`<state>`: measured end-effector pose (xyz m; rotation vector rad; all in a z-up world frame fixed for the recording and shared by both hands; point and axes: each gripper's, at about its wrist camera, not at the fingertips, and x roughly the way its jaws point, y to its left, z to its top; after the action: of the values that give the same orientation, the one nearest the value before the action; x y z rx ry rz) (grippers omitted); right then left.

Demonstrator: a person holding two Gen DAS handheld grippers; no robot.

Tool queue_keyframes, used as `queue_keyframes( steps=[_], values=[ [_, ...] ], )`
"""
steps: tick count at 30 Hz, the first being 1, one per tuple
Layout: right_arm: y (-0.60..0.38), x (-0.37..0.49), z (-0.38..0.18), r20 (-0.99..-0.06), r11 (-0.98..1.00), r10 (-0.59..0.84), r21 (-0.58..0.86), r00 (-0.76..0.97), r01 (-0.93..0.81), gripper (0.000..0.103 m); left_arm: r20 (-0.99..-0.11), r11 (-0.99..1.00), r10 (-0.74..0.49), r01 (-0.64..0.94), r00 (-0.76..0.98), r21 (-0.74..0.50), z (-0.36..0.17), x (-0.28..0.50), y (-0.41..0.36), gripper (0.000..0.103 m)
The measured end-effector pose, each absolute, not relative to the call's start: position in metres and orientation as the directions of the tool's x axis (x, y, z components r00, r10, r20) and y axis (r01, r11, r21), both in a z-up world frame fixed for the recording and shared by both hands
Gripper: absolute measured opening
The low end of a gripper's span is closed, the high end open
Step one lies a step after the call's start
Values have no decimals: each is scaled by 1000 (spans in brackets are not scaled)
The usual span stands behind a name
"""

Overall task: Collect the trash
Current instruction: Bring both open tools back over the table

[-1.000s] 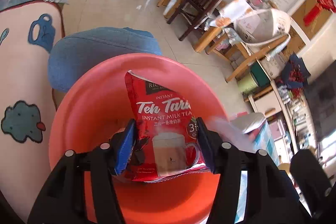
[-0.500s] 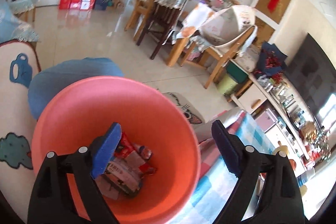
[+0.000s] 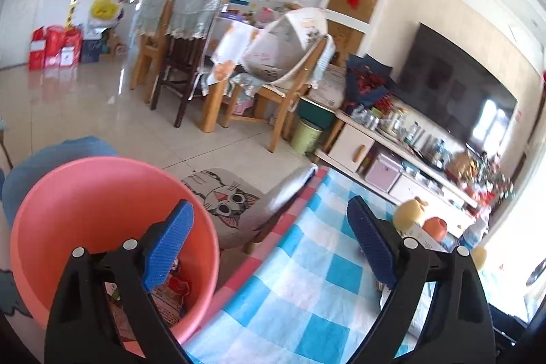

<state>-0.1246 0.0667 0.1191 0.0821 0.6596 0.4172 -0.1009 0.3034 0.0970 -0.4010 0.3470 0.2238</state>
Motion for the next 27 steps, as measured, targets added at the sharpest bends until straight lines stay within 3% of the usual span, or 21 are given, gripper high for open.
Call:
queue_keyframes(
  steps=[27],
  values=[
    [-37,-111,79,-603,924,380,286,701,-255,98,-469,993,21,-73,883,-93,91,-60,194,92]
  ],
)
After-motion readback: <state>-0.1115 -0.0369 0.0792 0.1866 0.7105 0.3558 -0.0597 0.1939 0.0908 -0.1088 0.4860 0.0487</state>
